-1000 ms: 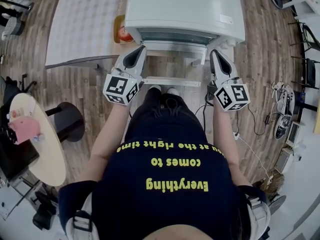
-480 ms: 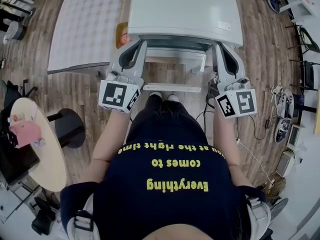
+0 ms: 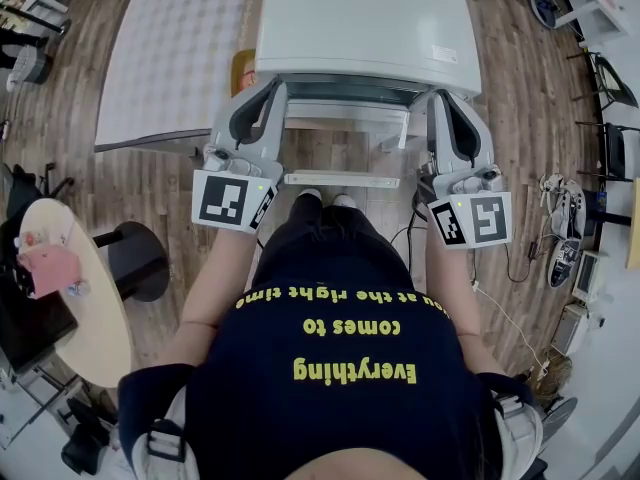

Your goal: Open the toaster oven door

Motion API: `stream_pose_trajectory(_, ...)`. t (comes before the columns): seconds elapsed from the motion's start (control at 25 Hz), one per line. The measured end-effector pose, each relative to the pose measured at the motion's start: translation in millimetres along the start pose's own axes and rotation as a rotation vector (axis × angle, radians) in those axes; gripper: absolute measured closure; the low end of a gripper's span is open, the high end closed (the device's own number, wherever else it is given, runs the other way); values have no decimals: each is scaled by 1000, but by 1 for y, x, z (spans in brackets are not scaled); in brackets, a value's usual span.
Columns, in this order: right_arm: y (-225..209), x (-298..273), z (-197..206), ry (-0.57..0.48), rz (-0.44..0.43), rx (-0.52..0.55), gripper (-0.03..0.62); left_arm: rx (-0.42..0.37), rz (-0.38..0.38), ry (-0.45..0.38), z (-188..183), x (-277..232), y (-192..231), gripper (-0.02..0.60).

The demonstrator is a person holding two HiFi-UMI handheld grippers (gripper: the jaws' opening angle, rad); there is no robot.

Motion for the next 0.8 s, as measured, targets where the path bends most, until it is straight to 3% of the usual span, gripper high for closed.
stream_pose_trajectory(0.8, 7, 11, -4, 22, 6, 14, 566, -37, -12, -3, -1, 14, -12, 581)
Point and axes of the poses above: the fingertips, and each gripper's own axes: x backward along the fingers, y to its left, z out of its underside, the point moved 7 cm from there along x, backward along the fingers, and after that the axes turned 15 degrees about x, right-handed, at the moved point
